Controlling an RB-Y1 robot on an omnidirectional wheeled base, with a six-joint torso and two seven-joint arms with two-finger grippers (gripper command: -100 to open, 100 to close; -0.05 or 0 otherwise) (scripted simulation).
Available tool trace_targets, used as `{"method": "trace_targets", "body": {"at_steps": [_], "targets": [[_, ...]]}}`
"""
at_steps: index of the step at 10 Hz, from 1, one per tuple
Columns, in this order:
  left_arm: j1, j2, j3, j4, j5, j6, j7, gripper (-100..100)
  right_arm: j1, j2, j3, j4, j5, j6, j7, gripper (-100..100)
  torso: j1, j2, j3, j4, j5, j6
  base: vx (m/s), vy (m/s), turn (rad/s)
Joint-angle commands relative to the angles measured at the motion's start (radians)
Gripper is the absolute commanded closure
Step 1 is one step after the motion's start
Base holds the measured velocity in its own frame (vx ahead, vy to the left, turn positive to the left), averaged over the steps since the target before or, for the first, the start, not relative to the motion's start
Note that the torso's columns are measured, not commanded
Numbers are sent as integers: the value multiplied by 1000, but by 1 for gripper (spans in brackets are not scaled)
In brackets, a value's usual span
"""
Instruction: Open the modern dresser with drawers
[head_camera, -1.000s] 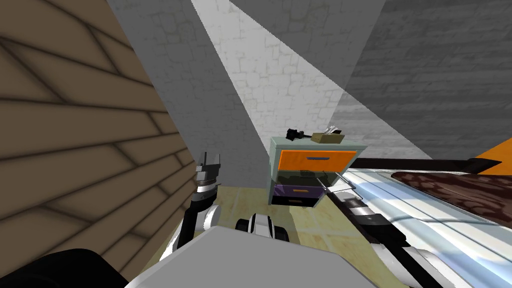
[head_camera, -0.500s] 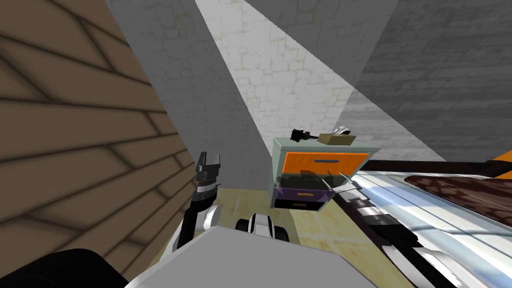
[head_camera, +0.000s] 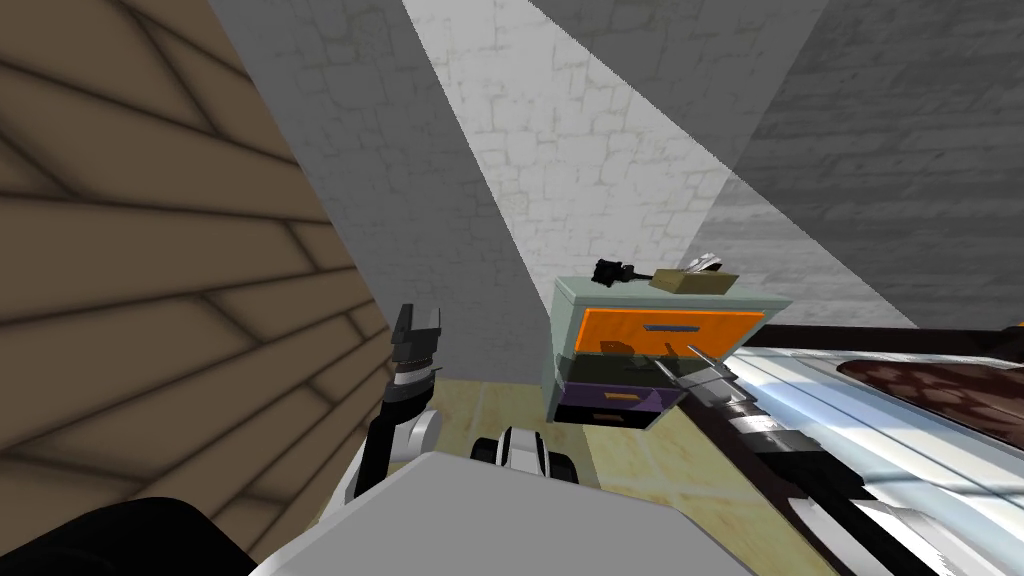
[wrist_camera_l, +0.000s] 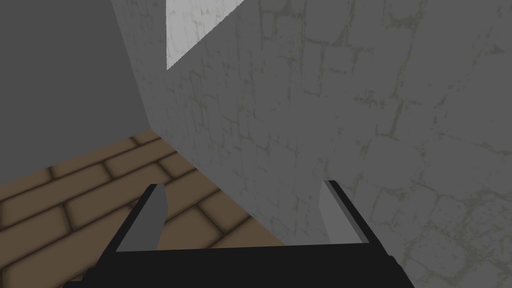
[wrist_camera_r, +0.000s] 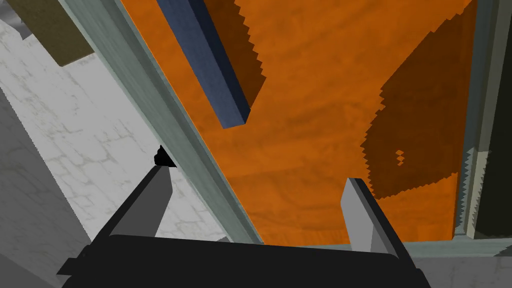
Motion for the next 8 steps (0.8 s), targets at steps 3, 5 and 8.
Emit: {"method": "trace_targets", "body": {"at_steps": [3,5,8], "targets": [[0,0,0,0,0,0,0,0,-21,-62,-32,74,28,-2,121,-100,1,0,0,0,0,0,68,65,7],[0,0,0,0,0,0,0,0,-30,-93,-48,107,42,-3,177,-100,2,1,1,0,0,0,62,95,8],[0,0,0,0,0,0,0,0,-38,-124,-64,137,55,-5,233,-100,-1,0,0,0,0,0,62,60,5]]}}
